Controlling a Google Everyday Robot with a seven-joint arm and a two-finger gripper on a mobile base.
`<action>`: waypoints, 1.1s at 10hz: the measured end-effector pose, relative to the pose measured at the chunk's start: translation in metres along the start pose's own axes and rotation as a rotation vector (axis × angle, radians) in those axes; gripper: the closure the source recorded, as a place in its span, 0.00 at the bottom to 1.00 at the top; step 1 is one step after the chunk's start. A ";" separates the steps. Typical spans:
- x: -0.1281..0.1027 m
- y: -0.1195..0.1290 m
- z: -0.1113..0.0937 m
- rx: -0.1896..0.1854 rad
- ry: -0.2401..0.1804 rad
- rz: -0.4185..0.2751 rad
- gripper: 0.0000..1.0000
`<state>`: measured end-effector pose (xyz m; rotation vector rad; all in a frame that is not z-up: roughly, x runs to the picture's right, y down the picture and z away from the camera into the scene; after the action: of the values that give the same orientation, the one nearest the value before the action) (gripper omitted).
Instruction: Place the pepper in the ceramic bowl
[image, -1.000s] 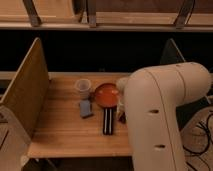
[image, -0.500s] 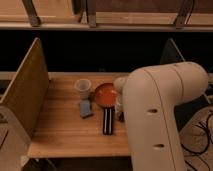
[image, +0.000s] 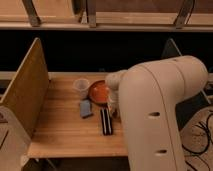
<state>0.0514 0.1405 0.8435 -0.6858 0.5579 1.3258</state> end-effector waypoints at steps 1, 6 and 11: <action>-0.003 0.008 -0.022 0.025 -0.043 -0.028 1.00; -0.032 0.011 -0.068 0.115 -0.158 -0.134 1.00; -0.079 0.010 -0.082 0.193 -0.215 -0.197 1.00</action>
<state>0.0301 0.0282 0.8430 -0.4215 0.4255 1.1271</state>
